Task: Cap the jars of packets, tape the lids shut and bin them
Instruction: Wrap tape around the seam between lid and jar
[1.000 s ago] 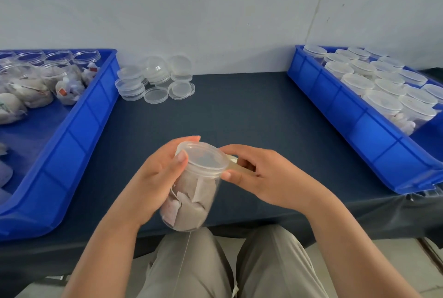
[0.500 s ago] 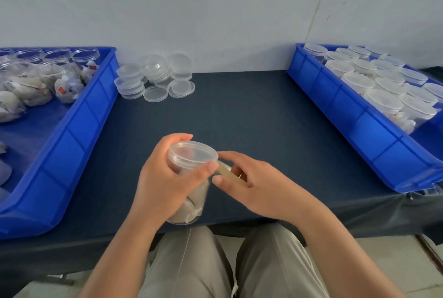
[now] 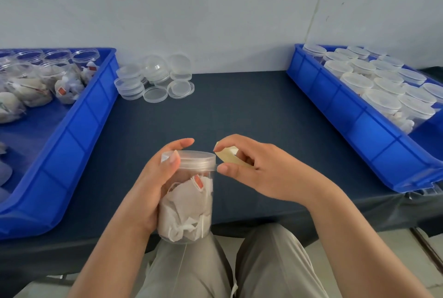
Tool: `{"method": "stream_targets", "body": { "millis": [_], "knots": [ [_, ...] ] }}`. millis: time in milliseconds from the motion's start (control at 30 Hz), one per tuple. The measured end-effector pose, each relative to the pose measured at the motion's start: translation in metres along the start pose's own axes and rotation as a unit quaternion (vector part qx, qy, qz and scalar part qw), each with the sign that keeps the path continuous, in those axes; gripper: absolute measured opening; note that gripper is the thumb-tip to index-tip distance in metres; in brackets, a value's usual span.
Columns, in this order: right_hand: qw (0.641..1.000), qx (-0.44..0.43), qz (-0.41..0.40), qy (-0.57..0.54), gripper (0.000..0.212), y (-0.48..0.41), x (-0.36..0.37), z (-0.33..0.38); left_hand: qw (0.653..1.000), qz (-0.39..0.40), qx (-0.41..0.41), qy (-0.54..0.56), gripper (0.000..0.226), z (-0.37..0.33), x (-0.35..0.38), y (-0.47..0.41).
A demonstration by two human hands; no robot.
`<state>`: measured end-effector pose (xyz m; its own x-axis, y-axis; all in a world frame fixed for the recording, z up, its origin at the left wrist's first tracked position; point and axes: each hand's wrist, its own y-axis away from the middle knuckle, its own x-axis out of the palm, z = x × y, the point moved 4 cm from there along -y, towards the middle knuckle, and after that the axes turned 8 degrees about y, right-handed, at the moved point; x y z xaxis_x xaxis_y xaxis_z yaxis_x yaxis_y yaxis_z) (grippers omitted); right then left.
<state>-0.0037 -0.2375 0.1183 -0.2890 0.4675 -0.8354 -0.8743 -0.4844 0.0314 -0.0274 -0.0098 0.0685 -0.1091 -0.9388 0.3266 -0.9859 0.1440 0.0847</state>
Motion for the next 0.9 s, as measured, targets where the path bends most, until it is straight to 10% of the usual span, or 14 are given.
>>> {"method": "stream_targets", "body": {
  "millis": [267, 633, 900],
  "knots": [
    [0.998, -0.017, 0.02, -0.049, 0.049, -0.005, 0.011, 0.001, 0.993, 0.085, 0.033, -0.076, 0.084, -0.009, 0.001, -0.008],
    [0.999, -0.011, -0.046, 0.001, 0.048, -0.004, 0.025, 0.003, 0.95, -0.065, 0.12, -0.283, 0.092, -0.01, 0.012, -0.004],
    [0.999, -0.039, 0.001, 0.028, 0.007, 0.006, 0.027, -0.004, 0.944, -0.055, 0.085, -0.314, 0.11, -0.009, 0.003, -0.009]
  ]
}}
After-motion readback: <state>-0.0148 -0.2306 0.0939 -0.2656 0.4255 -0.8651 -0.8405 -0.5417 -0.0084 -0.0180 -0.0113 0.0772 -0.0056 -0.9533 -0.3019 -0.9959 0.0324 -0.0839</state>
